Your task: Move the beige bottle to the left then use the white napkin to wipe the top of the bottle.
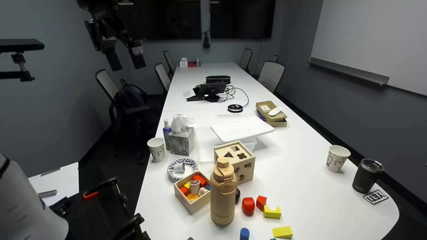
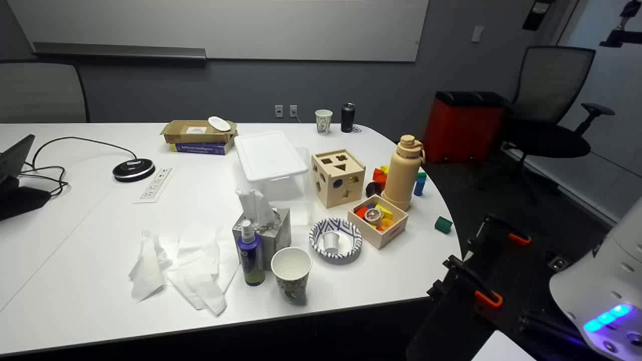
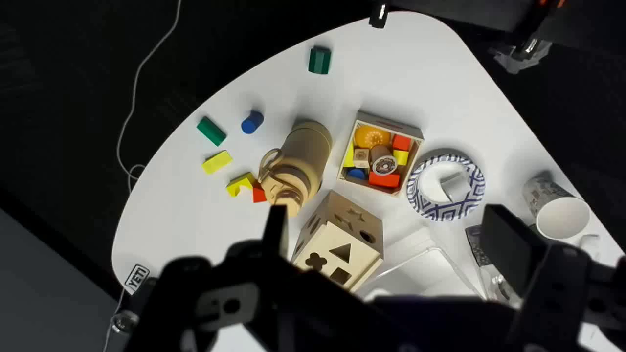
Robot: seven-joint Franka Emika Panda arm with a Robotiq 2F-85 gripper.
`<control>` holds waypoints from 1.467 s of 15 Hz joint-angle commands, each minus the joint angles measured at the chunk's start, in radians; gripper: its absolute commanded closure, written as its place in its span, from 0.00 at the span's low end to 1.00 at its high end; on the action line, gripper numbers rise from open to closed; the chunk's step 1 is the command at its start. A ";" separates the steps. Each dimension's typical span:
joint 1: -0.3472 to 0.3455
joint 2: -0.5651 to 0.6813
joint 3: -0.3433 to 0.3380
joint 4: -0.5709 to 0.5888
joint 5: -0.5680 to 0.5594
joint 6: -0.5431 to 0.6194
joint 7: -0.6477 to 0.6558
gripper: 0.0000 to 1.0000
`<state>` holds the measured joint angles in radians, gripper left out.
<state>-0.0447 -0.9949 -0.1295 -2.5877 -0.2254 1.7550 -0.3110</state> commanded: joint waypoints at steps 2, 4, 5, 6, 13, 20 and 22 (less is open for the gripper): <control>0.015 0.000 -0.009 0.003 -0.009 -0.005 0.010 0.00; 0.015 0.000 -0.009 0.003 -0.009 -0.005 0.010 0.00; 0.015 0.000 -0.009 0.003 -0.009 -0.005 0.010 0.00; 0.017 0.030 -0.012 0.018 -0.006 -0.005 0.010 0.00; 0.070 0.288 -0.080 0.129 -0.010 0.092 -0.103 0.00; 0.146 0.714 -0.210 0.291 0.040 0.381 -0.210 0.00; 0.167 0.846 -0.243 0.344 0.074 0.405 -0.240 0.00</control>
<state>0.0893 -0.3448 -0.3300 -2.3566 -0.2021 2.1392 -0.4936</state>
